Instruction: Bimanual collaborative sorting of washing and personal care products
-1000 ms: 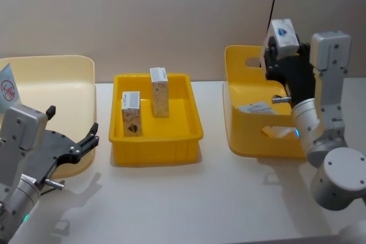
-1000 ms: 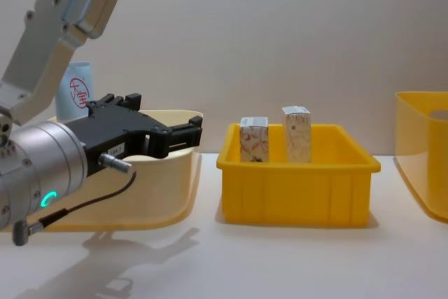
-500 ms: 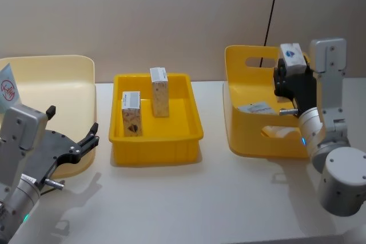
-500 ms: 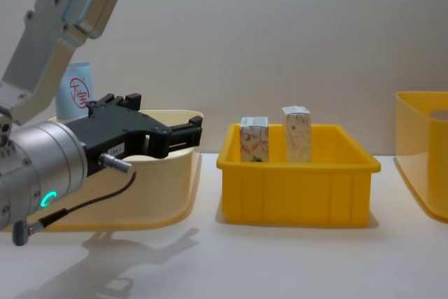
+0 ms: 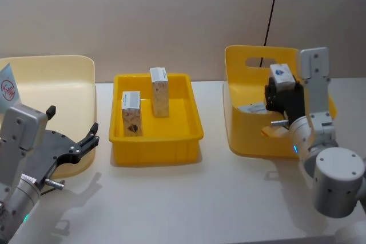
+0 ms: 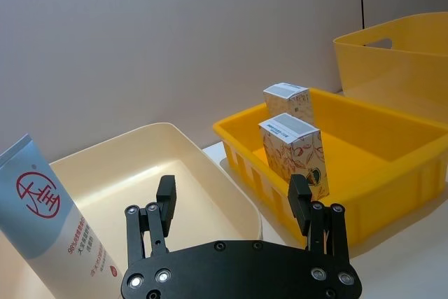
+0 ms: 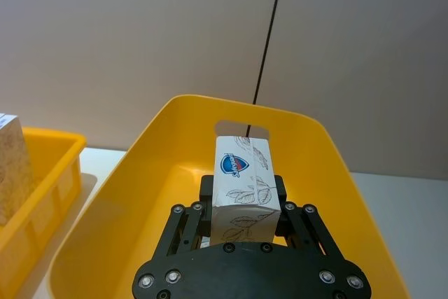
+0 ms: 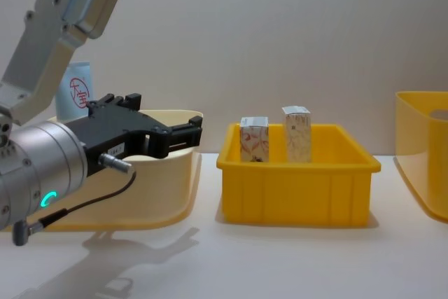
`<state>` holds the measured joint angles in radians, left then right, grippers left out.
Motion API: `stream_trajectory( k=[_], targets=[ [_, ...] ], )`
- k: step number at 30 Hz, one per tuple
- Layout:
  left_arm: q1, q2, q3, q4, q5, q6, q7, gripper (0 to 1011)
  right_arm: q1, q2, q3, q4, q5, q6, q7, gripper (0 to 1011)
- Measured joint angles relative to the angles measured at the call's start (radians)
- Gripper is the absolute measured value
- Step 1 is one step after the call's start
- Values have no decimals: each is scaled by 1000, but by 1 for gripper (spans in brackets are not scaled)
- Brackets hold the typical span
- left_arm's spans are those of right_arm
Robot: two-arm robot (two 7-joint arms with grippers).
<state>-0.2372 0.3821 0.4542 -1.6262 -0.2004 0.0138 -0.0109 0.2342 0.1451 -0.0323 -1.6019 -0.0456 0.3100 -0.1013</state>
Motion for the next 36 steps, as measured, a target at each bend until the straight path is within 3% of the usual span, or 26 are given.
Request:
stream_trajectory(
  k=[8, 12, 14, 19, 24, 36],
  targets=[
    [0, 0, 0, 0, 0, 0, 0, 1000, 9, -7, -4, 20, 2, 16, 14, 496],
    [0, 0, 0, 0, 0, 0, 0, 1000, 12, -9, -4, 26, 3, 19, 18, 680],
    [0, 0, 0, 0, 0, 0, 0, 1000, 13, -10, -5, 28, 4, 20, 19, 699],
    [0, 0, 0, 0, 0, 0, 0, 1000, 16, -12, -5, 33, 5, 23, 23, 887],
    [0, 0, 0, 0, 0, 0, 0, 1000, 17, -13, -6, 37, 5, 29, 25, 993],
    [0, 0, 0, 0, 0, 0, 0, 999, 17, -15, -6, 39, 6, 28, 30, 1001]
  ],
)
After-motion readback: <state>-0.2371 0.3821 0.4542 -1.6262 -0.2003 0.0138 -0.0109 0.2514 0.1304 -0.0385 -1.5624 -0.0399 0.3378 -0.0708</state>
